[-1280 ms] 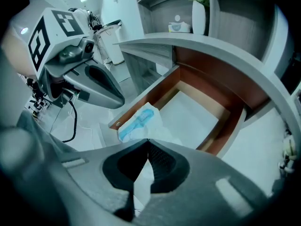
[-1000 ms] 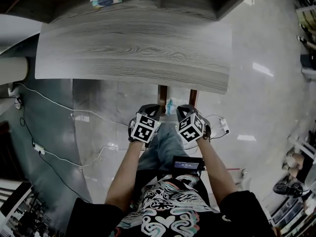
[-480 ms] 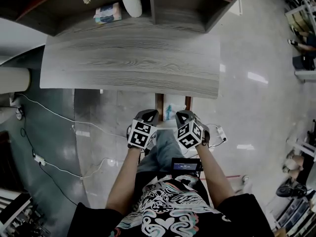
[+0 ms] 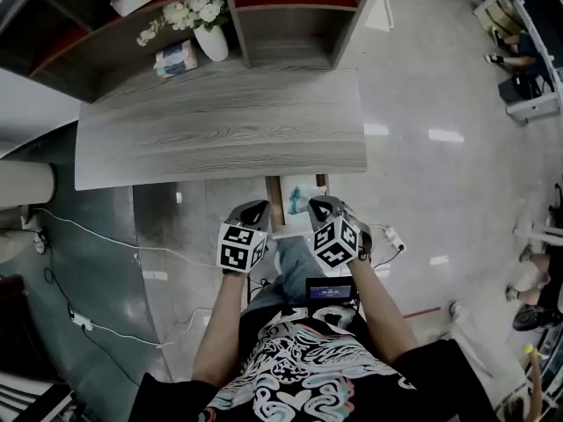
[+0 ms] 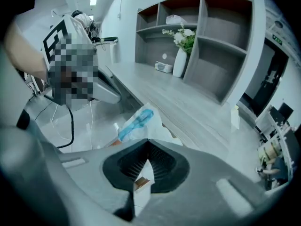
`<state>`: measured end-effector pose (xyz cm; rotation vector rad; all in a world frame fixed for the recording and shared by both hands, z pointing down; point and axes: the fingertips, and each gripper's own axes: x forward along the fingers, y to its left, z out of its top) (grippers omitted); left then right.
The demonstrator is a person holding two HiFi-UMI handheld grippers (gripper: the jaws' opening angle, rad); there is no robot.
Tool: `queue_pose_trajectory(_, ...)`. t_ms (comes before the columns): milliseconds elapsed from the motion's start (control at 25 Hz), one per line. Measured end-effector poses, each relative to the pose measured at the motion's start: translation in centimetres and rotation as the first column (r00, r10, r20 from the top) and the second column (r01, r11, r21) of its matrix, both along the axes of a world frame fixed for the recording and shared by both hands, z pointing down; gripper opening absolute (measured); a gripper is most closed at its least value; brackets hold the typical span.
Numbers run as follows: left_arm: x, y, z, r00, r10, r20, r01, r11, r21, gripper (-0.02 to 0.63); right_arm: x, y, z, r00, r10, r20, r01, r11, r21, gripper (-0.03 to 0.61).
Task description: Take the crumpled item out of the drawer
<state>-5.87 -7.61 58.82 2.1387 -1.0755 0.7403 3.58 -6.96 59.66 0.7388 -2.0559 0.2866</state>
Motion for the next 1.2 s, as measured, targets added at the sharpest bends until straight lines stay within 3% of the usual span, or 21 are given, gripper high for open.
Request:
queue_pose_trajectory(680, 1.5, 1.2, -7.4, 0.998, 0.032, -0.052, -0.024, 0.989, 0.149, 0.000, -0.3, 2.1, -7.1, 0.994, 0.078, 0.079, -0.088, 0.987, 0.134, 0.008)
queue_pose_trajectory(920, 1.8, 2.0, -10.6, 0.997, 0.016, -0.074, 0.001, 0.975, 0.223, -0.001, -0.3, 3.0, -9.3, 0.988, 0.093, 0.125, -0.114, 0.977, 0.178, 0.008)
queue_pose_trajectory(1200, 1.2, 2.9, -12.0, 0.997, -0.008, -0.076, 0.027, 0.965, 0.259, 0.000, -0.4, 3.6, -10.9, 0.980, 0.105, 0.169, -0.139, 0.969, 0.205, 0.008)
